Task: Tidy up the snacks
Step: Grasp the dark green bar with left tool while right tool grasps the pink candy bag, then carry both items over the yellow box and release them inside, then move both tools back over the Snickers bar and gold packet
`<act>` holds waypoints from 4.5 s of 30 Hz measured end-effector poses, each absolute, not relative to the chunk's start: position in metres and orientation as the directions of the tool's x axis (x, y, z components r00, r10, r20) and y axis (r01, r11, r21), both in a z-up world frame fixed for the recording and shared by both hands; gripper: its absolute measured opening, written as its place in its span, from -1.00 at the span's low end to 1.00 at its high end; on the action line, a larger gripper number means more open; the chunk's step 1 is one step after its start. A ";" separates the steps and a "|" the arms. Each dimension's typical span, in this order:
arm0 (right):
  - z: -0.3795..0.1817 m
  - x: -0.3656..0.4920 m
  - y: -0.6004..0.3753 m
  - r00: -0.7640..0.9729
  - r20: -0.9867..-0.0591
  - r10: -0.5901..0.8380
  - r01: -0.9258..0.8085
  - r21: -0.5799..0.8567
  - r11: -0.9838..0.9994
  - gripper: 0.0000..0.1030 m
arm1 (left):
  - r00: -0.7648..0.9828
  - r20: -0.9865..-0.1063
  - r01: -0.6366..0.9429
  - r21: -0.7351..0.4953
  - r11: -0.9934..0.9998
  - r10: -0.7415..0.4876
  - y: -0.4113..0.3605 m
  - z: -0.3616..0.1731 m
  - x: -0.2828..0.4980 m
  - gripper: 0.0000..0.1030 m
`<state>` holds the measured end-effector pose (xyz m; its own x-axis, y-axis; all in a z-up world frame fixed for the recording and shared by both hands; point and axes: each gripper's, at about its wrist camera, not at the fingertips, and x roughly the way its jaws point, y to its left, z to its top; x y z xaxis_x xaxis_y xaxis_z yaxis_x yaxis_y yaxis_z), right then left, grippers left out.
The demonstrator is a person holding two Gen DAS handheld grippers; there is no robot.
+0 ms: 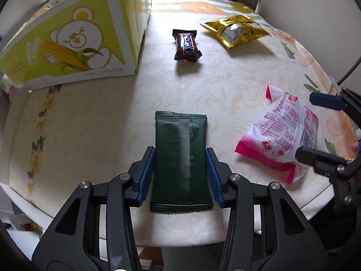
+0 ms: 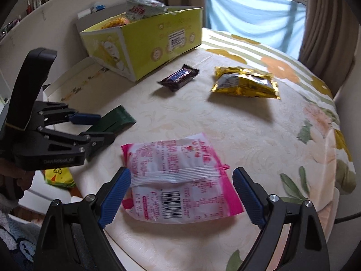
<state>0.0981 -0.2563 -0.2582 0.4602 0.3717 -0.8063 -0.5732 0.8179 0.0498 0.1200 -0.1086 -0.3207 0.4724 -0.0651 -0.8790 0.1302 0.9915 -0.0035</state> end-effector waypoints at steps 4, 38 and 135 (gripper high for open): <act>-0.260 0.096 -0.253 0.481 -0.793 0.374 -0.577 0.035 0.816 0.75 | 0.468 -0.881 0.130 -0.007 0.992 -0.067 -0.107 -0.320 0.119 -0.21; -0.274 0.120 -0.230 0.366 -0.899 0.241 -0.563 -0.008 0.827 -0.01 | 0.495 -0.866 0.131 -0.010 0.991 -0.074 -0.083 -0.296 0.124 -0.21; -0.071 0.267 -0.155 0.679 -0.655 0.331 -0.307 0.156 0.939 0.99 | 0.602 -0.789 0.100 -0.074 0.992 -0.120 0.051 -0.111 0.276 0.99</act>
<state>0.2669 -0.1548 -0.0708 0.6789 0.3309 -0.6555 -0.3071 0.9388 0.1559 0.2759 0.0514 -0.1107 0.6025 -0.1196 -0.7891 0.1003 0.9922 -0.0737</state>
